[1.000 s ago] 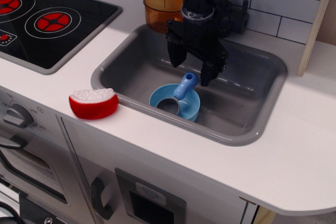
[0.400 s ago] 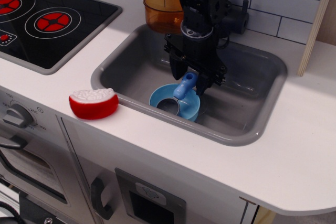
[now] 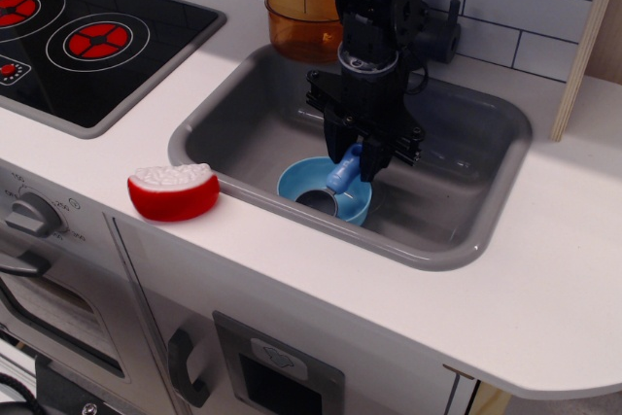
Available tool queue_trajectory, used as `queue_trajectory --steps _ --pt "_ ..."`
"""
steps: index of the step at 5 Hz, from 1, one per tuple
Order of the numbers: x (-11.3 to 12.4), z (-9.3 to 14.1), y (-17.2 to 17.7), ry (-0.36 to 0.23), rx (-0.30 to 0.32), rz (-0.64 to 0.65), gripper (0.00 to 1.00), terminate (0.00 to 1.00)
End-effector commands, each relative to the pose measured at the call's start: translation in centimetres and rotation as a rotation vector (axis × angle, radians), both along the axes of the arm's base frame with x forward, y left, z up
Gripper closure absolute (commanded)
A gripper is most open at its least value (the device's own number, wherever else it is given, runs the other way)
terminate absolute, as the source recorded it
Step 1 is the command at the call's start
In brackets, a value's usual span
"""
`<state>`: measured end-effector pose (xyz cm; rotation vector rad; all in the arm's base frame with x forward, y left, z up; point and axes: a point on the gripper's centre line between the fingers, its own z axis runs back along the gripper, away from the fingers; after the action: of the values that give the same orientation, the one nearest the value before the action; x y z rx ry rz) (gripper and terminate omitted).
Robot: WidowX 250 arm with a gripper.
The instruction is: Take spoon out of bowl sink
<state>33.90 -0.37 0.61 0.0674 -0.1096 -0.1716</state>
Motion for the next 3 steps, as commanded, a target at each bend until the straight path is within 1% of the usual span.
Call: queue_trajectory --steps 1,2,3 --pt "1.0 6.0 1.5 -0.110 -0.051 0.036 1.00 0.00" --pt "1.2 7.9 2.7 -0.129 -0.077 0.060 1.00 0.00" --pt "1.0 8.5 4.7 -0.155 -0.068 0.070 1.00 0.00"
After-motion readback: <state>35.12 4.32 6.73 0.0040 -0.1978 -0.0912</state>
